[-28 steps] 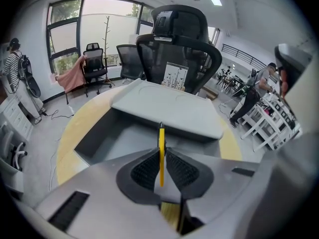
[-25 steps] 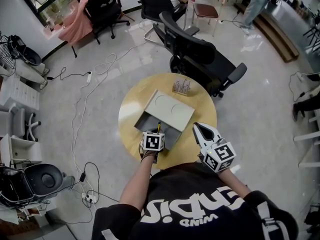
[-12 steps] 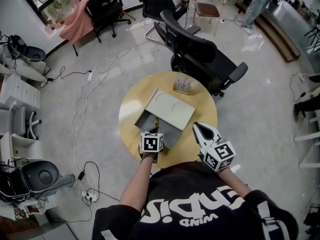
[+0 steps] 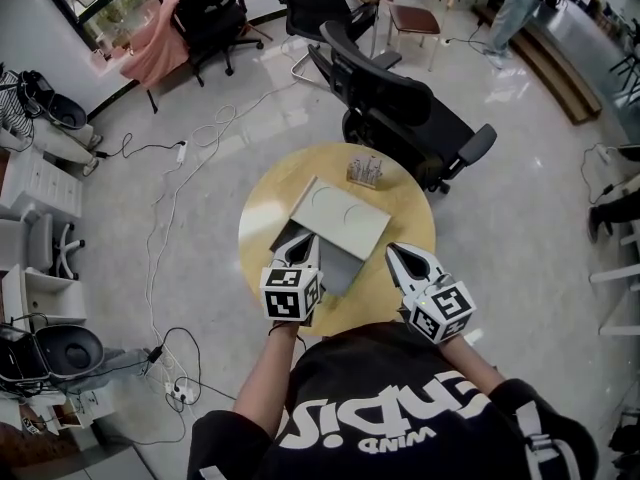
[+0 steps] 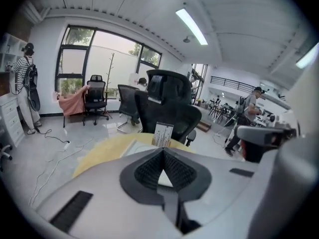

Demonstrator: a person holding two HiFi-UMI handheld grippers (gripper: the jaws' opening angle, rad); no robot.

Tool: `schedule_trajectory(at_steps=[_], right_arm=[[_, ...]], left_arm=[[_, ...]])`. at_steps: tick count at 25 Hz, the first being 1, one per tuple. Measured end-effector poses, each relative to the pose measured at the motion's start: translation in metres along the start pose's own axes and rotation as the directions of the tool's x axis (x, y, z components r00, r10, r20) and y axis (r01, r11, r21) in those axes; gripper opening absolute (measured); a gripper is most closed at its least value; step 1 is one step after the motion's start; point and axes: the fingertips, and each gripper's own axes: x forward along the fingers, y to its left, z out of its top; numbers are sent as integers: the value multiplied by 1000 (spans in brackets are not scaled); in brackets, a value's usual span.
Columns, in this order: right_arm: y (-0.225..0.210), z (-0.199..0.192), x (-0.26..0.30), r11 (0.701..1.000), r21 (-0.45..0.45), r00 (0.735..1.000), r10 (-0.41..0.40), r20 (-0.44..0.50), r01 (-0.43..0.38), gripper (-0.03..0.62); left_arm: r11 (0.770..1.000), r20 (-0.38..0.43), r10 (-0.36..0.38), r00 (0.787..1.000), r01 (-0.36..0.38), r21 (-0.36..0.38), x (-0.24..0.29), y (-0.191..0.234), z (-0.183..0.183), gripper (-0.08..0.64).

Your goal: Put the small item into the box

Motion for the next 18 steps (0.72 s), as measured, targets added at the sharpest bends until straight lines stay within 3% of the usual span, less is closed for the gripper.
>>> schedule_trajectory(at_steps=[4, 8, 13, 18], right_arm=[[0, 15, -2, 1000, -8, 999, 4, 34, -4, 3], [1, 27, -2, 1000, -17, 998, 7, 61, -6, 3], [3, 27, -2, 1000, -27, 997, 5, 74, -3, 3], [5, 23, -3, 999, -33, 996, 5, 84, -2, 3]], left_arm=[[999, 124, -33, 992, 28, 45, -29, -16, 32, 9], [994, 245, -80, 966, 58, 96, -55, -32, 48, 9], [992, 344, -74, 936, 33, 123, -76, -36, 43, 9], [995, 395, -45, 917, 8, 95, -82, -30, 35, 9]])
